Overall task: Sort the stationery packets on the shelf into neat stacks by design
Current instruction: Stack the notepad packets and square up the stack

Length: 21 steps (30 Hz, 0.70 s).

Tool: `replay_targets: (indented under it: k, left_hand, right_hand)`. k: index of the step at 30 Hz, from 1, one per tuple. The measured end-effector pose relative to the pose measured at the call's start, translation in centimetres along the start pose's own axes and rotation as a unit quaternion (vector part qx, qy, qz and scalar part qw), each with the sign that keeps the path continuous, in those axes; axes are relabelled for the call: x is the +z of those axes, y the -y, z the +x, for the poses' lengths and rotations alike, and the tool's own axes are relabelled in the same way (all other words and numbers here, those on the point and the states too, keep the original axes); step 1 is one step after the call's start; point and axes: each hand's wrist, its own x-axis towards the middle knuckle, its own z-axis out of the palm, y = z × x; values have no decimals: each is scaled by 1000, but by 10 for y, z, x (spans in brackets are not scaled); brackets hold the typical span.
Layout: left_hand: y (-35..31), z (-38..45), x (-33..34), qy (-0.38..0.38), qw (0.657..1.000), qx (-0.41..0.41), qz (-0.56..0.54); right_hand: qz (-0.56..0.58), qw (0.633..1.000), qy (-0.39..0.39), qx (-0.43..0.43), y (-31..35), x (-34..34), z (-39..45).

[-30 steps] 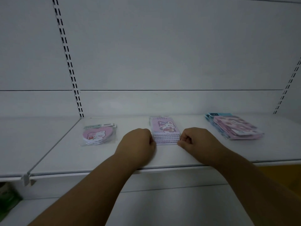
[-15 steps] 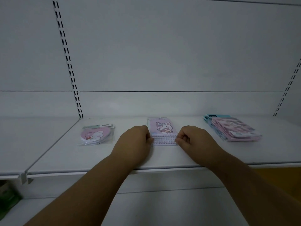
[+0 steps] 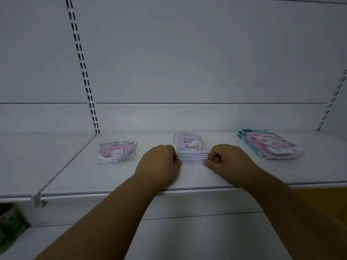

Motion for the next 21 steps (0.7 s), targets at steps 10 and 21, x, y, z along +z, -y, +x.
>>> replay_targets:
  k: [10,21]
  left_hand:
    - [0,0,-5,18,1000,14,6]
    - [0,2,-7,-21,999,16,-34]
  right_hand:
    - [20,999,10,26,2,-5,0]
    - [68,997,-18,4,0,-5,2]
